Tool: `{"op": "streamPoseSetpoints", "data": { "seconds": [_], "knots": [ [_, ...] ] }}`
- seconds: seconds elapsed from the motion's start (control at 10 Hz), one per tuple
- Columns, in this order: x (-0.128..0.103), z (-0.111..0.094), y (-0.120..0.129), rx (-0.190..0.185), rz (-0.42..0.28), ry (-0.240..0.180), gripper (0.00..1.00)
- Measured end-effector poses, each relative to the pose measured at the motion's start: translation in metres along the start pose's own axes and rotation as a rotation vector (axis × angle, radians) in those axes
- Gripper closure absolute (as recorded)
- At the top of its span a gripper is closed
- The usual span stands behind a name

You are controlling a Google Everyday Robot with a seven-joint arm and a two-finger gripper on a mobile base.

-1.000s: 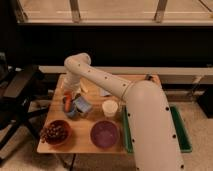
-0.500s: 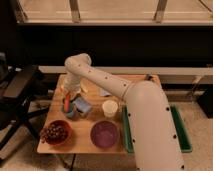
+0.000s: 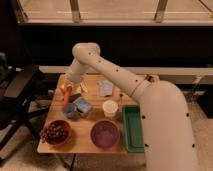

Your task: Place pepper in purple bowl

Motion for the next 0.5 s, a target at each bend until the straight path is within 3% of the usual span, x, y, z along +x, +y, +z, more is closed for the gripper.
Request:
{"op": "streamPoseSetpoints", "data": {
  "seconds": [0.2,0.3,0.5],
  "knots": [
    [-0.017,-0.040,0.001,0.079,-0.011,-0.038,1.00],
    [-0.033,-0.057,0.007,0.093,-0.020,-0.062,1.00],
    [-0.054,-0.067,0.015,0.096,-0.063,-0.124,1.00]
  ]
}}
